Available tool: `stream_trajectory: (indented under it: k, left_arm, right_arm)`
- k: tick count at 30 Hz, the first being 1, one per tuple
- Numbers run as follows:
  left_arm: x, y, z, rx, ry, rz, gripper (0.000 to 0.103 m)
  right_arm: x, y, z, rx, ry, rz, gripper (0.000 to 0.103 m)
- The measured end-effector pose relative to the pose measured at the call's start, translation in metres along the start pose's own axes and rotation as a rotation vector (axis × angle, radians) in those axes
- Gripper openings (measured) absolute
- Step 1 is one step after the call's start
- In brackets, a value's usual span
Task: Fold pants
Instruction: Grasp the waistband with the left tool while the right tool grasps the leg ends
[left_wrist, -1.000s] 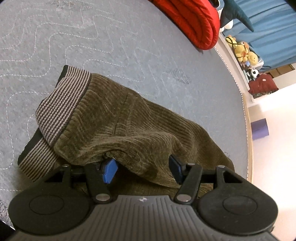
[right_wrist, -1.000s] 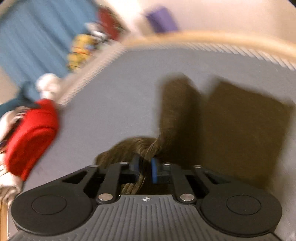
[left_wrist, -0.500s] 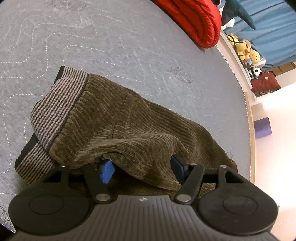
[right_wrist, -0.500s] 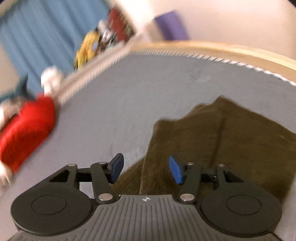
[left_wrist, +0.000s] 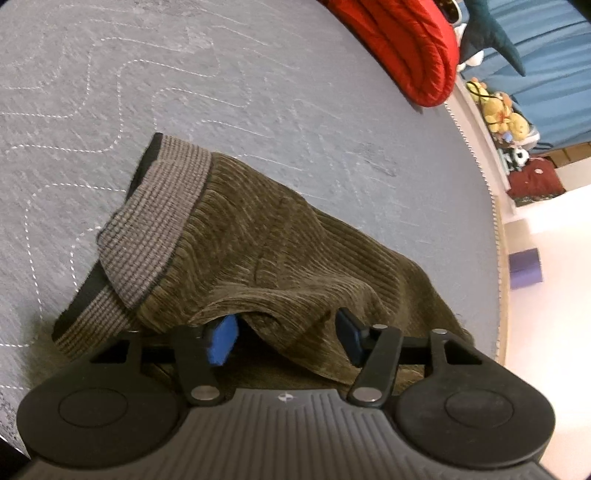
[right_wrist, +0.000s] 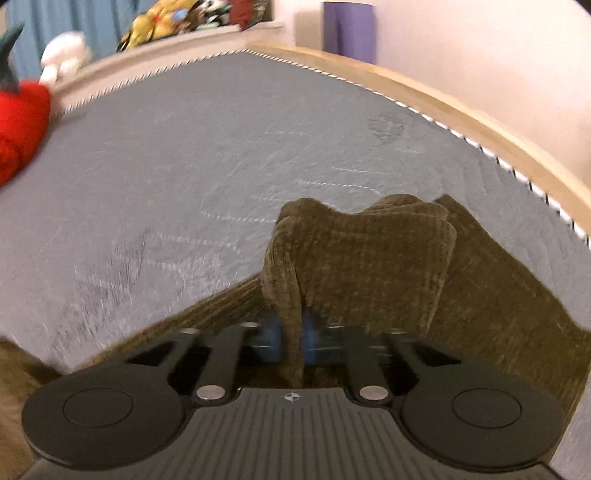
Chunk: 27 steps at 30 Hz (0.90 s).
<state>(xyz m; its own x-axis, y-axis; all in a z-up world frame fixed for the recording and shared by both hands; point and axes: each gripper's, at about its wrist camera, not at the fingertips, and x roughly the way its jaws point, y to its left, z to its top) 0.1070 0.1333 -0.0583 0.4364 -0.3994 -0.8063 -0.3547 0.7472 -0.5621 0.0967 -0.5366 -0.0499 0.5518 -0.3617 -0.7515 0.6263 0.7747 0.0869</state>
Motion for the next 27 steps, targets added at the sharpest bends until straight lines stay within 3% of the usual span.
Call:
stream_trajectory:
  k: [3, 4, 8, 11, 12, 14, 15, 17, 20, 22, 24, 27]
  left_arm:
    - [-0.001, -0.004, 0.001, 0.027, -0.031, 0.034, 0.018]
    - [-0.005, -0.009, 0.000, 0.043, -0.049, 0.033, 0.014]
    - [-0.045, -0.033, 0.000, 0.129, -0.214, -0.069, 0.008]
    - [-0.084, -0.052, -0.011, 0.253, -0.340, -0.145, 0.004]
    - [-0.091, -0.054, -0.017, 0.280, -0.344, -0.154, 0.004]
    - [-0.090, -0.050, -0.027, 0.304, -0.263, -0.144, 0.004]
    - [-0.082, -0.044, -0.032, 0.296, -0.181, -0.126, 0.004]
    - [-0.058, -0.028, -0.046, 0.278, -0.008, -0.062, 0.004]
    - [-0.031, -0.011, -0.069, 0.325, 0.141, 0.062, 0.010]
    - [-0.031, -0.007, -0.073, 0.347, 0.150, 0.107, 0.019]
    - [-0.043, -0.005, -0.067, 0.314, 0.113, 0.095, 0.040]
    - [-0.071, -0.006, -0.052, 0.269, -0.001, 0.081, 0.052]
  right_arm:
    - [-0.025, -0.022, 0.006, 0.104, -0.090, 0.035, 0.008]
    - [-0.035, -0.032, 0.011, 0.142, -0.132, 0.048, 0.008]
    - [-0.081, -0.085, 0.031, 0.353, -0.334, 0.180, 0.007]
    - [-0.118, -0.115, 0.036, 0.428, -0.510, 0.295, 0.006]
    - [-0.132, -0.122, 0.035, 0.429, -0.564, 0.319, 0.006]
    - [-0.151, -0.131, 0.029, 0.425, -0.631, 0.328, 0.007]
    - [-0.153, -0.140, 0.025, 0.446, -0.622, 0.323, 0.007]
    - [-0.143, -0.157, 0.018, 0.495, -0.495, 0.246, 0.007]
    - [-0.092, -0.181, -0.006, 0.530, -0.094, 0.006, 0.008]
    - [-0.057, -0.211, -0.038, 0.689, 0.126, -0.030, 0.012]
    - [-0.049, -0.232, -0.052, 0.807, 0.150, 0.006, 0.008]
    - [-0.063, -0.232, -0.036, 0.728, 0.051, -0.043, 0.032]
